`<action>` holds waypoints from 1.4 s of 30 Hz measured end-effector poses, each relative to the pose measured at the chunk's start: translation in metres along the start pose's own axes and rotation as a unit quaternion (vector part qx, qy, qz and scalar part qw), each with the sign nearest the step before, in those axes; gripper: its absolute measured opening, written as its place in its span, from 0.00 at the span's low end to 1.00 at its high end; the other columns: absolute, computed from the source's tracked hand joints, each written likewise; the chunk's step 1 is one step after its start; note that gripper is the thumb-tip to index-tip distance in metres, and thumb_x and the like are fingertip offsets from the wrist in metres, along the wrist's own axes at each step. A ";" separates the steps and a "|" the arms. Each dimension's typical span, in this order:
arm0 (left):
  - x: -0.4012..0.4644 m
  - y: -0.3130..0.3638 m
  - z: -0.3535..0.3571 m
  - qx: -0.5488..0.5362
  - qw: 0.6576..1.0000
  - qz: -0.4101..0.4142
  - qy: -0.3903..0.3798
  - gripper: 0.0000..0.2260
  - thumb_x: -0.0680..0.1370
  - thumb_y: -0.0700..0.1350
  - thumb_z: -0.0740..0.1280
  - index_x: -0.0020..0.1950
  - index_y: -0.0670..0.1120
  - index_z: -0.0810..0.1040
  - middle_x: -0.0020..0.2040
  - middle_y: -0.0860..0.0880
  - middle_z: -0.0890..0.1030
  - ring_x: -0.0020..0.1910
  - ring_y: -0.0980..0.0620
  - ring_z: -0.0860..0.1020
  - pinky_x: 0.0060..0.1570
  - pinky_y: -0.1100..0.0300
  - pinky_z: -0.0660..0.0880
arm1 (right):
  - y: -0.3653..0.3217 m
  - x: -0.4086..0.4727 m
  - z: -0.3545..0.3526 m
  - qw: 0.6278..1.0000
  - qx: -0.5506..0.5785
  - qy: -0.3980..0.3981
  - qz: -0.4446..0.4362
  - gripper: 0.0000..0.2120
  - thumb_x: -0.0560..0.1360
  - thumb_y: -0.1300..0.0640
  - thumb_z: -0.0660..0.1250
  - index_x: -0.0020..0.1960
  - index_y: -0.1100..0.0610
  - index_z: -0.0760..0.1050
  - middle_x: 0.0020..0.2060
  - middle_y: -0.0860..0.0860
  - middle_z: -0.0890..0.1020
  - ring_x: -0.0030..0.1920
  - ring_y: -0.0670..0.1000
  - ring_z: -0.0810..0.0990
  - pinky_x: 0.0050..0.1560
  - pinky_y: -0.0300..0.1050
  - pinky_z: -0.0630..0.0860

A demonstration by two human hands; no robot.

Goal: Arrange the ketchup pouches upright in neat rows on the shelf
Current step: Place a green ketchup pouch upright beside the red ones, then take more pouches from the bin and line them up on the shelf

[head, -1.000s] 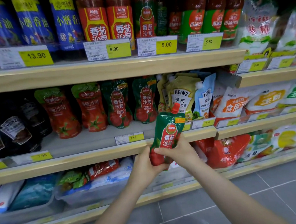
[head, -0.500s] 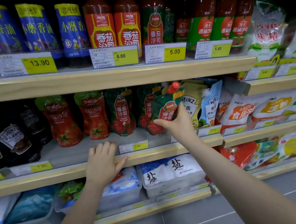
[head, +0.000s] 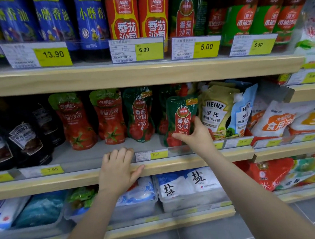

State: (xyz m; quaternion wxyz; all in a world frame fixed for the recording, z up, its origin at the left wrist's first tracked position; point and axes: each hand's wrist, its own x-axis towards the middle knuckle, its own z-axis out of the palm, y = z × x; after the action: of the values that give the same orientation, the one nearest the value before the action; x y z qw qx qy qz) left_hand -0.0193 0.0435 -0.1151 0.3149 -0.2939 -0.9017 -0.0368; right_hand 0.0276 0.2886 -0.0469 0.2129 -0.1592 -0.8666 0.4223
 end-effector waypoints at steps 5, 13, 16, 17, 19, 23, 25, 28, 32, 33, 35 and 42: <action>0.000 0.002 -0.001 0.008 1.000 -0.015 -0.009 0.23 0.73 0.61 0.56 0.49 0.43 0.75 0.41 0.46 0.76 0.38 0.43 0.73 0.42 0.53 0.62 | 0.024 -0.024 -0.005 0.996 -0.036 0.029 -0.076 0.36 0.65 0.40 0.72 0.66 0.55 0.64 0.60 0.51 0.77 0.59 0.50 0.75 0.57 0.50 0.75; -0.001 0.007 0.003 0.008 0.999 -0.034 0.009 0.24 0.76 0.62 0.53 0.47 0.42 0.75 0.40 0.45 0.75 0.38 0.43 0.72 0.44 0.52 0.62 | 0.060 -0.048 -0.010 0.971 -0.065 0.045 -0.224 0.12 0.73 0.57 0.69 0.52 0.60 0.71 0.50 0.51 0.74 0.53 0.48 0.70 0.56 0.50 0.70; -0.004 0.004 0.008 0.003 0.998 -0.029 0.047 0.24 0.76 0.62 0.53 0.48 0.43 0.75 0.40 0.45 0.75 0.38 0.43 0.72 0.43 0.52 0.62 | 0.065 -0.048 -0.006 0.962 -0.069 0.061 -0.258 0.08 0.73 0.61 0.67 0.51 0.61 0.72 0.48 0.52 0.75 0.51 0.47 0.69 0.57 0.48 0.68; -0.004 0.005 0.010 0.001 0.998 -0.025 0.063 0.22 0.75 0.61 0.55 0.48 0.43 0.75 0.40 0.45 0.75 0.38 0.43 0.72 0.43 0.52 0.62 | 0.067 -0.048 -0.004 0.958 -0.073 0.071 -0.266 0.08 0.73 0.62 0.66 0.51 0.61 0.72 0.47 0.53 0.75 0.51 0.48 0.70 0.57 0.47 0.67; -0.005 0.003 0.014 -0.004 0.996 -0.017 0.091 0.21 0.74 0.60 0.58 0.49 0.43 0.75 0.40 0.45 0.75 0.39 0.43 0.72 0.43 0.52 0.62 | 0.070 -0.049 0.001 0.955 -0.079 0.093 -0.271 0.08 0.73 0.63 0.65 0.52 0.62 0.71 0.47 0.55 0.75 0.52 0.51 0.70 0.60 0.45 0.65; -0.007 0.002 0.011 -0.020 0.995 -0.008 0.094 0.20 0.75 0.59 0.59 0.51 0.43 0.75 0.44 0.44 0.76 0.43 0.43 0.73 0.45 0.52 0.62 | 0.070 -0.053 0.010 0.952 -0.090 0.118 -0.266 0.12 0.71 0.66 0.65 0.54 0.63 0.70 0.48 0.56 0.74 0.53 0.51 0.69 0.65 0.54 0.64; -0.007 0.003 0.006 -0.031 0.996 -0.012 0.088 0.22 0.74 0.59 0.58 0.54 0.42 0.76 0.45 0.44 0.77 0.45 0.42 0.74 0.47 0.52 0.62 | 0.069 -0.056 0.012 0.954 -0.095 0.119 -0.258 0.13 0.72 0.66 0.64 0.56 0.63 0.70 0.51 0.57 0.73 0.56 0.52 0.69 0.64 0.61 0.66; -0.015 0.005 0.001 -0.077 0.993 0.002 0.088 0.24 0.75 0.56 0.60 0.62 0.40 0.74 0.53 0.42 0.77 0.54 0.41 0.74 0.59 0.49 0.63 | 0.071 -0.067 0.016 0.961 -0.099 0.115 -0.233 0.19 0.74 0.64 0.63 0.65 0.63 0.67 0.64 0.58 0.70 0.69 0.54 0.64 0.72 0.52 0.59; -0.078 0.000 0.012 -0.167 0.981 0.022 0.095 0.24 0.74 0.48 0.65 0.67 0.39 0.70 0.66 0.41 0.71 0.67 0.43 0.67 0.69 0.46 0.61 | 0.084 -0.107 0.038 0.963 -0.102 0.079 -0.239 0.23 0.76 0.62 0.63 0.70 0.58 0.64 0.71 0.52 0.64 0.73 0.48 0.59 0.71 0.41 0.56; -0.101 -0.002 0.019 -0.173 0.981 0.026 0.079 0.23 0.73 0.47 0.65 0.66 0.39 0.71 0.66 0.41 0.72 0.66 0.43 0.68 0.68 0.45 0.63 | 0.089 -0.120 0.048 0.962 -0.102 0.060 -0.248 0.23 0.75 0.63 0.63 0.69 0.58 0.65 0.71 0.51 0.65 0.72 0.48 0.60 0.71 0.41 0.56; -0.146 -0.011 0.033 -0.175 0.984 0.019 0.016 0.22 0.73 0.49 0.63 0.64 0.40 0.73 0.64 0.41 0.74 0.64 0.42 0.72 0.66 0.45 0.64 | 0.096 -0.143 0.069 0.960 -0.111 0.014 -0.255 0.22 0.75 0.63 0.64 0.68 0.57 0.66 0.70 0.48 0.65 0.71 0.45 0.59 0.70 0.37 0.55; -0.193 -0.050 0.052 -0.136 0.986 -0.042 -0.085 0.22 0.72 0.51 0.60 0.62 0.40 0.75 0.62 0.42 0.76 0.62 0.43 0.74 0.67 0.47 0.61 | 0.094 -0.173 0.135 0.935 -0.181 -0.131 -0.274 0.22 0.74 0.61 0.64 0.68 0.57 0.67 0.71 0.52 0.66 0.72 0.52 0.62 0.71 0.39 0.52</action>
State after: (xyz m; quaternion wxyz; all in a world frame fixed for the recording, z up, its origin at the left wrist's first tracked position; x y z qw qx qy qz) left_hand 0.0458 -0.0824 -0.2640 0.1921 -0.2980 -0.9234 -0.1469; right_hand 0.1167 0.1760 -0.2376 0.1726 0.1055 -0.9586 0.2003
